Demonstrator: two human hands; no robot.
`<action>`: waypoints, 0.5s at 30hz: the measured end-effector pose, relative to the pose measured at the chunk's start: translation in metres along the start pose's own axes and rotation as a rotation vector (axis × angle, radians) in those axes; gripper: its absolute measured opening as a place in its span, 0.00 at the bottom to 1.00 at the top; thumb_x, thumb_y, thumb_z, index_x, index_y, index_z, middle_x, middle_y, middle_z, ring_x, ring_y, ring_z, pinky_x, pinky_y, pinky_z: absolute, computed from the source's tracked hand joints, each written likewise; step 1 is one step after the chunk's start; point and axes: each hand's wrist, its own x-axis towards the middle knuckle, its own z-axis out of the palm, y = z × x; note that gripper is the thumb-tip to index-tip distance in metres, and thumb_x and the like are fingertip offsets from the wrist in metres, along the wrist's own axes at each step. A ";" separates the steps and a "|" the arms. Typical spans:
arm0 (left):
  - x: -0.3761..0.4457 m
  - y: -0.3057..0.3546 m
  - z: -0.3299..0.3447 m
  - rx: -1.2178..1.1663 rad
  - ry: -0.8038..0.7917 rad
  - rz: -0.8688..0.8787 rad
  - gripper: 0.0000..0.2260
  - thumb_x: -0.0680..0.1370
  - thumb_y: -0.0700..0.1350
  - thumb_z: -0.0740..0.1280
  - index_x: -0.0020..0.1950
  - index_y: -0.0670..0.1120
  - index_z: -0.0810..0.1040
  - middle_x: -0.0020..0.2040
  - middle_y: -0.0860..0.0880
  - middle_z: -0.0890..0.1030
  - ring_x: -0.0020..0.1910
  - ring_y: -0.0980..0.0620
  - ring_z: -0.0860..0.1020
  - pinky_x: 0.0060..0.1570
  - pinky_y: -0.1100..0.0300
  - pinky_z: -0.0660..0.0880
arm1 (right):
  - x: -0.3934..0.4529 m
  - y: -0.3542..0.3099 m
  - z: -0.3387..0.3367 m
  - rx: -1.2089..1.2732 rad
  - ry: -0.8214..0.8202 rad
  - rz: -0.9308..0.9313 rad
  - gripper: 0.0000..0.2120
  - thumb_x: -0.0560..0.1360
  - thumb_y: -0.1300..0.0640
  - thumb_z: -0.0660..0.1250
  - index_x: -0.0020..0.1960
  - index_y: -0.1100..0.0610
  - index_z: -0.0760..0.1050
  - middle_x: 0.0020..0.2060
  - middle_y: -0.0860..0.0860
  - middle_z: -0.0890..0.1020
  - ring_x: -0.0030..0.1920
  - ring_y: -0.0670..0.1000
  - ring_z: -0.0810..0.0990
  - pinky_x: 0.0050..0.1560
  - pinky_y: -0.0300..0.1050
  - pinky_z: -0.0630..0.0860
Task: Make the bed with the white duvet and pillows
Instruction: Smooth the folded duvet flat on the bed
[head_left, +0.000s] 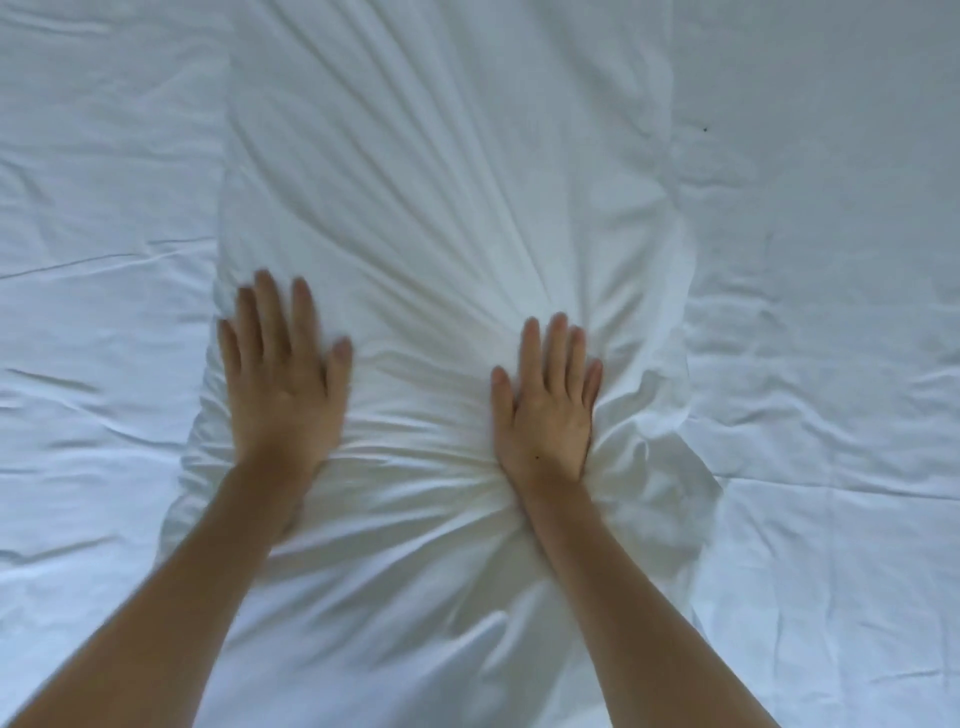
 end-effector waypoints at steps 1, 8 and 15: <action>-0.027 0.001 -0.001 -0.011 -0.004 0.047 0.27 0.83 0.54 0.51 0.77 0.40 0.59 0.76 0.34 0.58 0.74 0.34 0.59 0.72 0.40 0.54 | -0.003 0.004 -0.001 -0.007 -0.004 0.014 0.29 0.81 0.43 0.48 0.78 0.55 0.55 0.77 0.57 0.55 0.78 0.57 0.51 0.76 0.57 0.45; -0.187 0.007 -0.010 -0.064 -0.167 0.026 0.28 0.81 0.55 0.49 0.76 0.39 0.62 0.77 0.37 0.57 0.76 0.38 0.57 0.73 0.42 0.54 | -0.057 0.023 -0.013 -0.118 -0.132 0.077 0.30 0.80 0.42 0.43 0.79 0.55 0.51 0.78 0.58 0.53 0.77 0.59 0.51 0.75 0.60 0.49; -0.295 0.007 -0.031 -0.100 -0.289 -0.036 0.30 0.82 0.58 0.45 0.75 0.39 0.64 0.76 0.37 0.58 0.75 0.38 0.59 0.71 0.39 0.57 | -0.184 0.056 -0.025 -0.055 -0.291 0.179 0.35 0.78 0.37 0.40 0.79 0.56 0.49 0.77 0.60 0.53 0.77 0.61 0.53 0.76 0.54 0.50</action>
